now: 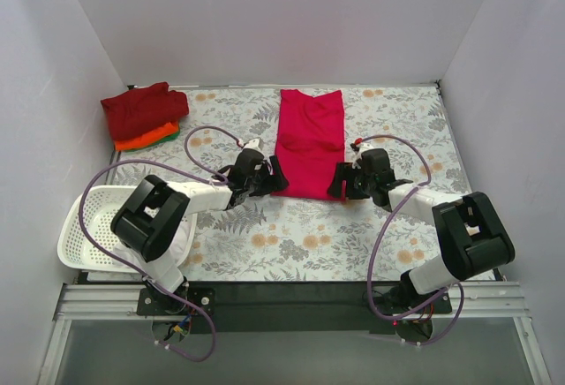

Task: Fold and stack the t-shirts
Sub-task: Fold the tshirt

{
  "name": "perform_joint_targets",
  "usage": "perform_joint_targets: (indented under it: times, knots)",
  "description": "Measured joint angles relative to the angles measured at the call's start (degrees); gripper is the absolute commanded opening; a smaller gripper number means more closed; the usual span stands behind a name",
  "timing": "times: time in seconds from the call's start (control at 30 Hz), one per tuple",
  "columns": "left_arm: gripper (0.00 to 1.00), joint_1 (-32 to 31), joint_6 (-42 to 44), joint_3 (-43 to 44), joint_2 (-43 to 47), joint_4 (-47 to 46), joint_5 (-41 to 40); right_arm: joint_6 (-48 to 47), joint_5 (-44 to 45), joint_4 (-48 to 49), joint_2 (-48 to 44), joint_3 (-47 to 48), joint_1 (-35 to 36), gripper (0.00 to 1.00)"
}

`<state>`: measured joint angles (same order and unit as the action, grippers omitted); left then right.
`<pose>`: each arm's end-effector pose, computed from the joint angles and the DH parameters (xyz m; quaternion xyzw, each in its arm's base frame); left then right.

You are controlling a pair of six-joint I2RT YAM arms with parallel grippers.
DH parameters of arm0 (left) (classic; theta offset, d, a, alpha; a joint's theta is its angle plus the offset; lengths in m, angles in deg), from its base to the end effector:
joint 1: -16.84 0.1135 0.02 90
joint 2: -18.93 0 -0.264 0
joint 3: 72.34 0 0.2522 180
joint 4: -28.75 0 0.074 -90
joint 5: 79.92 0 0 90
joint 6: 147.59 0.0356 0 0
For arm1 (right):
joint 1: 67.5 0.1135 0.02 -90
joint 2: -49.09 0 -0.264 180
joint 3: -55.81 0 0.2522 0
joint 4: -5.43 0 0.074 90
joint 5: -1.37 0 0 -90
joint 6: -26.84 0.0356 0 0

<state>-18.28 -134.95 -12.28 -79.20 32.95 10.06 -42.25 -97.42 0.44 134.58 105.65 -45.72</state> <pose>0.2756 -0.1939 0.1456 -0.3296 0.8530 -0.3363 0.2250 0.2645 0.1116 0.1586 -0.0389 0.9057 0.2164 0.3624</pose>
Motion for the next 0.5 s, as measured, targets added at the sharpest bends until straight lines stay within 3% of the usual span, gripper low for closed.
perform_joint_targets:
  times: [0.1, 0.17, 0.23, 0.27, 0.3, 0.33, 0.43, 0.5]
  knots:
    - [0.52, 0.0, -0.1, -0.4, -0.1, -0.2, -0.7, 0.1, -0.4, 0.8, 0.0, -0.4, 0.0, 0.59]
    - [0.48, 0.1, -0.1, -0.5, -0.3, -0.3, -0.9, 0.1, -0.6, 1.0, 0.0, -0.6, 0.0, 0.53]
    - [0.35, 0.1, -0.2, -0.6, -0.7, -0.6, -1.1, 0.3, -0.8, 1.7, 0.0, -1.2, 0.0, 0.43]
    - [0.26, 0.0, -0.3, -0.7, -0.9, -1.0, -1.1, 0.1, -0.9, 2.0, 0.0, -1.4, 0.0, 0.37]
    - [0.03, 0.1, -0.3, -0.9, -1.2, -1.3, -1.1, 0.3, -1.0, 1.9, 0.1, -1.6, 0.0, 0.3]
    - [0.0, 0.1, -0.2, -1.0, -1.6, -1.1, -1.1, 0.3, -1.2, 2.4, 0.2, -2.1, 0.0, 0.17]
    - [0.0, 0.0, -0.3, -1.4, -1.9, -2.1, -0.9, 0.8, -2.3, 2.8, 0.2, -3.2, -0.1, 0.01]
    - [0.0, -0.1, -0.3, -2.1, -1.7, -2.9, -0.9, 1.0, -3.2, 3.0, -0.3, -4.0, 0.0, 0.01]
